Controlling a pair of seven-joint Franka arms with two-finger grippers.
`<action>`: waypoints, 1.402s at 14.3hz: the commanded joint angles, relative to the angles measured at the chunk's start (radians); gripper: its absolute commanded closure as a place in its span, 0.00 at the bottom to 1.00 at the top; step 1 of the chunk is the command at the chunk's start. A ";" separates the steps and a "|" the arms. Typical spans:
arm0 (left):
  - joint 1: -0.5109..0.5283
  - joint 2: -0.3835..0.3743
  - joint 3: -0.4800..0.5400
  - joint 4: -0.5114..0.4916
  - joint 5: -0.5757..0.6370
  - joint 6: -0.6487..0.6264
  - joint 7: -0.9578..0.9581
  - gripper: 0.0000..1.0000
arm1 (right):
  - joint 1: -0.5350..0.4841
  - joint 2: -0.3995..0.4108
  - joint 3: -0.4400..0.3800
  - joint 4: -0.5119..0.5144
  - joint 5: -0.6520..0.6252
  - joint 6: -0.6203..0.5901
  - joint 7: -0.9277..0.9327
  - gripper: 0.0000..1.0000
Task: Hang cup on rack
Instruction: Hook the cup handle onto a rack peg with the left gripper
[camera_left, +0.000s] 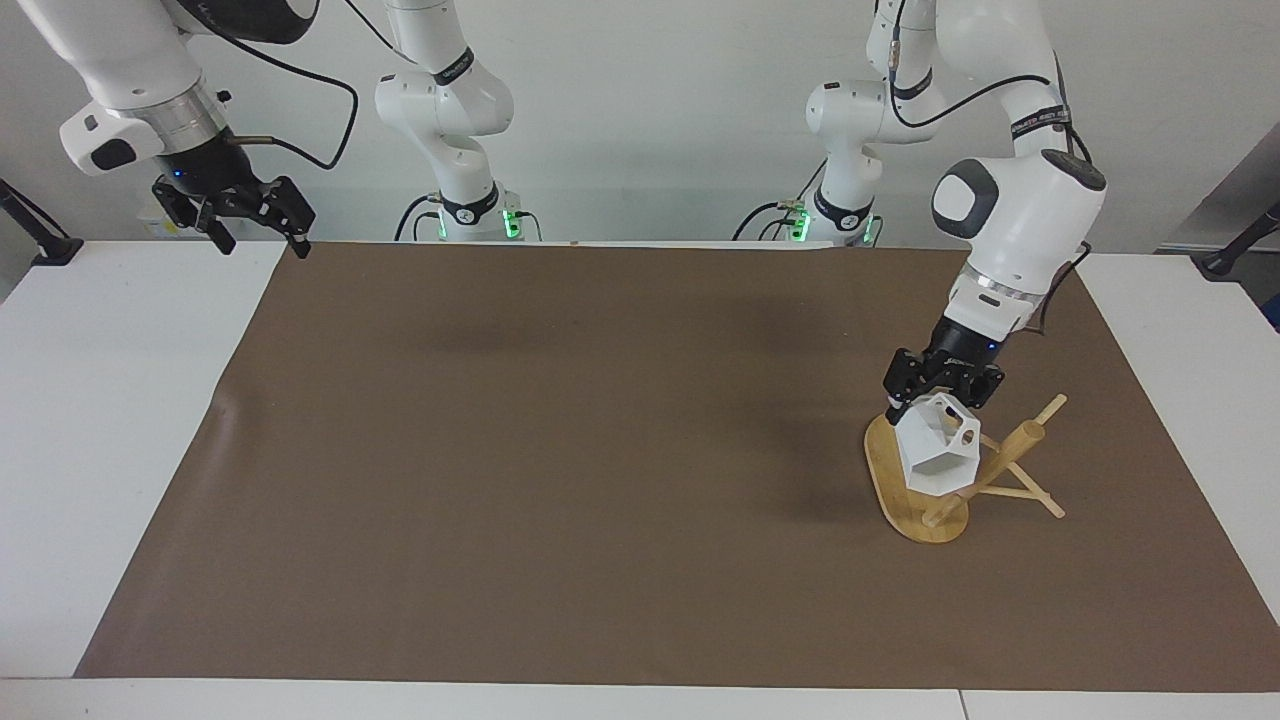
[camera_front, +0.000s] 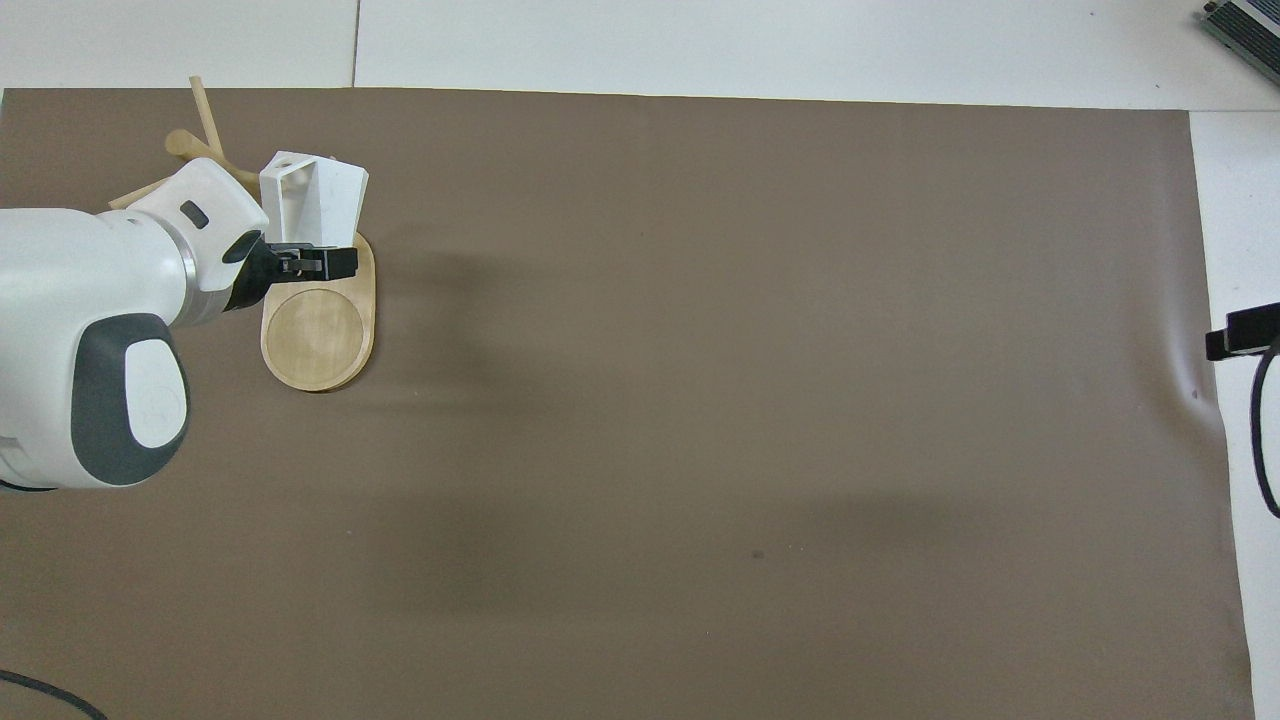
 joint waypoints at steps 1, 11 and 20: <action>0.009 0.003 -0.008 0.005 -0.029 0.002 -0.028 1.00 | -0.003 0.006 -0.002 0.010 -0.004 -0.022 -0.024 0.00; 0.038 0.010 -0.006 -0.004 -0.142 0.010 -0.028 1.00 | 0.010 0.003 0.011 0.003 -0.003 -0.022 -0.022 0.00; 0.035 0.016 -0.006 -0.001 -0.142 0.011 -0.030 0.83 | 0.007 0.003 0.011 0.003 -0.003 -0.022 -0.018 0.00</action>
